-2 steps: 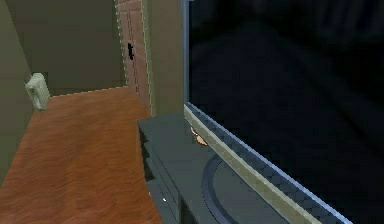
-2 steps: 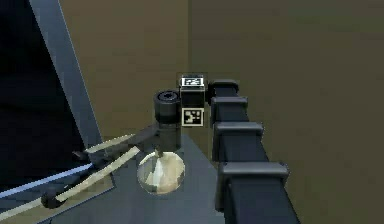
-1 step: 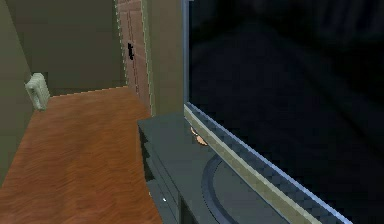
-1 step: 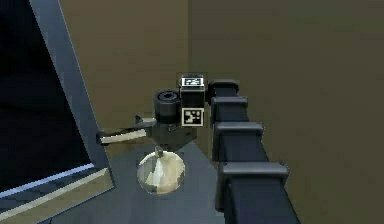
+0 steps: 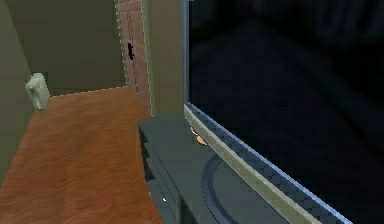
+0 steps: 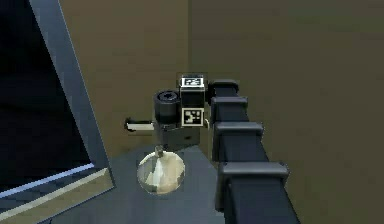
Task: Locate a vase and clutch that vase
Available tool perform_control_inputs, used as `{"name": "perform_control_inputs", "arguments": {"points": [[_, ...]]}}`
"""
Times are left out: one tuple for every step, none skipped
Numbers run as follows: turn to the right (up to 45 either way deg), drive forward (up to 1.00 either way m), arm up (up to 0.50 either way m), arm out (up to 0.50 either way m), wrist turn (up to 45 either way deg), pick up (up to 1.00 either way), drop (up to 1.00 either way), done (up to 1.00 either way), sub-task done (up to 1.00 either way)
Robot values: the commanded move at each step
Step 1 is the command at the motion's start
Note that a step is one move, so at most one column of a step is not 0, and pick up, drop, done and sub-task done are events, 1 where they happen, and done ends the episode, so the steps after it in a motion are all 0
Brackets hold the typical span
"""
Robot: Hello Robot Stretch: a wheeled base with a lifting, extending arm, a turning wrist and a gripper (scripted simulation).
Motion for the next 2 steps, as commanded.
{"name": "perform_control_inputs", "arguments": {"points": [[0.0,0.00,-0.30,0.00,0.0,0.00,0.00,0.00,0.00],[0.0,0.00,0.00,0.00,0.0,1.00,0.00,0.00,0.00]]}}
